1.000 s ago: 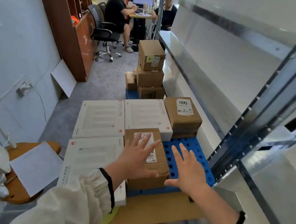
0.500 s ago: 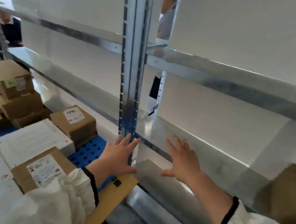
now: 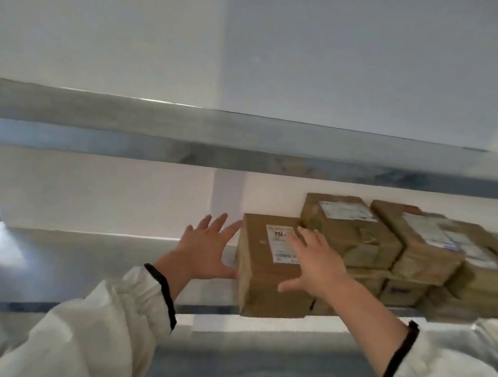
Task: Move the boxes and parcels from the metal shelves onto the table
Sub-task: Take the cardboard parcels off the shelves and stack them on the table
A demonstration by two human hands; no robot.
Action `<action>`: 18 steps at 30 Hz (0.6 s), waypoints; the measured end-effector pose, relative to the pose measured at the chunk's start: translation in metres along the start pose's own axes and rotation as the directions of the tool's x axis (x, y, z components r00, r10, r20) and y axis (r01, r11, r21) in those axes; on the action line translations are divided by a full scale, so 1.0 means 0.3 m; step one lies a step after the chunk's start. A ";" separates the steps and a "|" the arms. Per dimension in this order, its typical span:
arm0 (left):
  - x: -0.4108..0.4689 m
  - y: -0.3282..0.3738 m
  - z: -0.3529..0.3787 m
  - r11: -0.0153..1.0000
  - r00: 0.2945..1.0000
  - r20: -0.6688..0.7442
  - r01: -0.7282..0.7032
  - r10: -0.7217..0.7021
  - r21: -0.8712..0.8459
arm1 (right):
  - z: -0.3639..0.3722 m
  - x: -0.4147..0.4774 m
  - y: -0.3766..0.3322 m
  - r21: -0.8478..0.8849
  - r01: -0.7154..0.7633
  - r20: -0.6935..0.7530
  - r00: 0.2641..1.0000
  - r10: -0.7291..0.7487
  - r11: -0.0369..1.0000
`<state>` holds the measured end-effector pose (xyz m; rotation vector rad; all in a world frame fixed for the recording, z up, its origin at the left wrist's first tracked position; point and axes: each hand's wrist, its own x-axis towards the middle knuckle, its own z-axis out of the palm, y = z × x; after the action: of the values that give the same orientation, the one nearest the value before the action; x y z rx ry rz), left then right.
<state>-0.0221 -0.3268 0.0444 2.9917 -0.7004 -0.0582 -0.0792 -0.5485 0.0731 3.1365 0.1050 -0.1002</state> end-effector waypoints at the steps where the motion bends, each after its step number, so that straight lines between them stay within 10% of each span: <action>1: 0.047 0.045 0.012 1.000 1.000 0.022 -0.021 0.021 0.003 | 0.012 0.008 0.040 0.006 -0.005 0.024 1.000 0.005 1.000; 18: 0.291 0.127 0.218 0.992 0.963 0.247 -0.088 0.107 -0.087 | 0.241 0.208 0.183 0.215 -0.027 0.221 0.975 -0.022 0.976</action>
<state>0.0358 -0.4033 -0.0197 2.9011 -0.8476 -0.4557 -0.0179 -0.5995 -0.0032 3.3124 0.0949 -0.4944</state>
